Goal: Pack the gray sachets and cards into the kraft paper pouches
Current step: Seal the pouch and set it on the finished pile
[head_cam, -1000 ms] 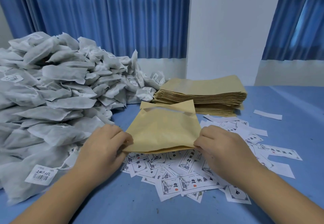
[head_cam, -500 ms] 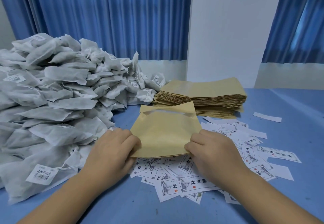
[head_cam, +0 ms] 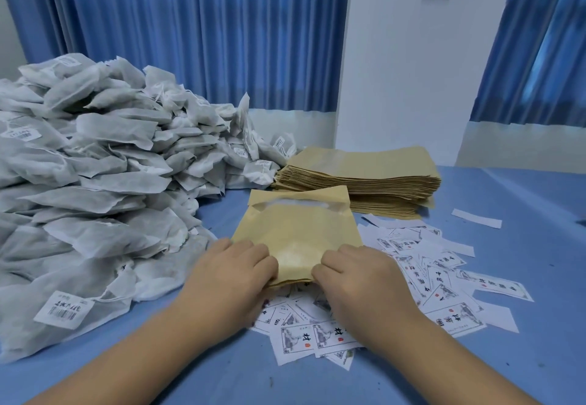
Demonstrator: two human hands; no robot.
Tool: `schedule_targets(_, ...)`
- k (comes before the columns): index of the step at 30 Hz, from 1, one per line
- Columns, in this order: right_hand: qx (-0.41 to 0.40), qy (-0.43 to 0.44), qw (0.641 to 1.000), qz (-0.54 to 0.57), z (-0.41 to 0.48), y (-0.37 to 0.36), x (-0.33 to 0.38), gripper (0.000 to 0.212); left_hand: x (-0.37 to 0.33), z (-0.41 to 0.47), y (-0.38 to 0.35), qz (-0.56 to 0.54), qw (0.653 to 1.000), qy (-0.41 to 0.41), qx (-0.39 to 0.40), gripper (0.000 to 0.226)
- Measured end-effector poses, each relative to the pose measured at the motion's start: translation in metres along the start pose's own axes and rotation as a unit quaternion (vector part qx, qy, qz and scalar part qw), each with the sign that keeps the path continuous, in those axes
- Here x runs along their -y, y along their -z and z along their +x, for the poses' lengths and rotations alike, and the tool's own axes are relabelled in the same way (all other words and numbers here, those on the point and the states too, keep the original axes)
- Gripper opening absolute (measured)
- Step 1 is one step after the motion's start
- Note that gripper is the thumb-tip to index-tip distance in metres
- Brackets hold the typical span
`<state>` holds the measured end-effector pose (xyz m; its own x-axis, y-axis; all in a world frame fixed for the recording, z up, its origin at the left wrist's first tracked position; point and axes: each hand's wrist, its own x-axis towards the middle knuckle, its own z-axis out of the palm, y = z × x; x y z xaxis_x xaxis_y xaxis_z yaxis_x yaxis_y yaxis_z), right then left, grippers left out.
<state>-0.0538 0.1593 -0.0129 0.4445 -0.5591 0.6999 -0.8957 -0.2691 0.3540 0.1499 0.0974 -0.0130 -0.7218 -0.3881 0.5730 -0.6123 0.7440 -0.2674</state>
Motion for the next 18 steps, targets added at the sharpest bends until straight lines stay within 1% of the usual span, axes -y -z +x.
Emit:
schedule_targets(1,0.005,0.001,1.000,-0.002,0.000,0.000,0.000,0.026,-0.004,0.004,-0.001,-0.002,1.000,-0.003,-0.005,0.027)
schedule_targets(3,0.015,-0.004,1.000,-0.005,-0.002,-0.001,-0.001,0.026,-0.008,0.010,-0.001,-0.005,1.000,-0.001,-0.009,0.032)
schedule_targets(6,0.018,-0.021,1.000,-0.001,-0.003,-0.001,-0.001,0.025,-0.010,0.007,-0.003,-0.011,1.000,0.016,-0.010,0.031)
schedule_targets(9,-0.002,-0.035,0.999,0.011,-0.002,0.000,-0.001,0.024,-0.011,0.008,-0.003,-0.027,0.999,0.024,-0.024,0.028)
schedule_targets(12,-0.006,-0.026,1.000,0.010,0.000,0.000,0.001,0.022,-0.015,0.015,-0.003,-0.029,0.999,0.012,-0.031,0.026)
schedule_targets(16,0.013,-0.008,1.000,0.005,-0.004,-0.001,-0.001,0.025,-0.020,0.021,-0.005,-0.042,0.999,0.023,-0.022,0.030)
schedule_targets(18,0.013,-0.013,1.000,0.012,-0.003,0.000,-0.002,0.026,-0.022,0.021,-0.006,-0.033,0.999,0.019,-0.026,0.028)
